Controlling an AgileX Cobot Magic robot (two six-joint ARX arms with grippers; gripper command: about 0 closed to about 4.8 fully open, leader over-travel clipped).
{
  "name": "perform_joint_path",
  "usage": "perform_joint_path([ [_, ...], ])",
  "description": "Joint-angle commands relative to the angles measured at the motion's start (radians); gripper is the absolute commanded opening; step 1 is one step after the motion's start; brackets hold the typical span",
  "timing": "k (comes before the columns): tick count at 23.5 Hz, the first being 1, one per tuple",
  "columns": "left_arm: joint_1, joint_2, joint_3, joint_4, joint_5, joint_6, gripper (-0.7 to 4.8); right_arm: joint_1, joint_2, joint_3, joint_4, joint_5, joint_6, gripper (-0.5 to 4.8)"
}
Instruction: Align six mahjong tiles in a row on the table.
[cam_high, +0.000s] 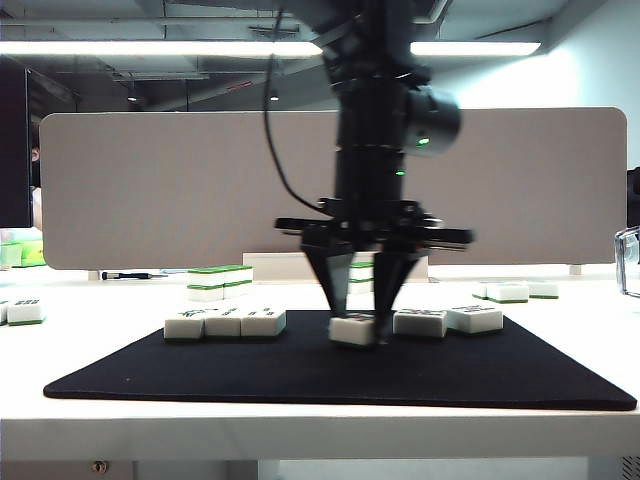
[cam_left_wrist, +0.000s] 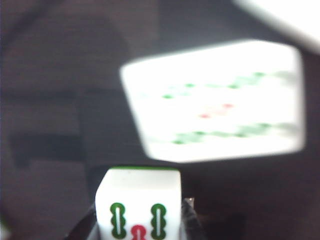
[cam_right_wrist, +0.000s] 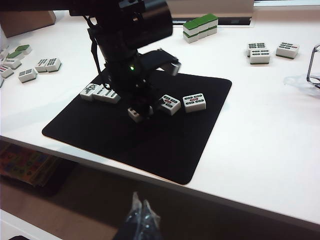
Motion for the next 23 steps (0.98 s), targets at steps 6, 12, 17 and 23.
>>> perform_joint_path([
  [6,0.112,-0.006,0.001,-0.027,-0.002,-0.103,1.11,0.001,-0.012,0.003,0.013,0.002,-0.002,-0.01],
  [12,0.121,-0.006,0.001,-0.018,0.025,-0.138,1.26,0.001,-0.012,0.003,0.013,0.002,-0.002,-0.01],
  [17,0.117,-0.022,0.002,-0.017,0.025,-0.136,2.16,0.001,-0.012,0.003,0.013,0.002,-0.002,-0.01],
  [23,0.107,-0.093,0.002,0.052,0.046,-0.008,2.16,0.001,-0.012,0.003,0.013,0.002,-0.002,-0.01],
])
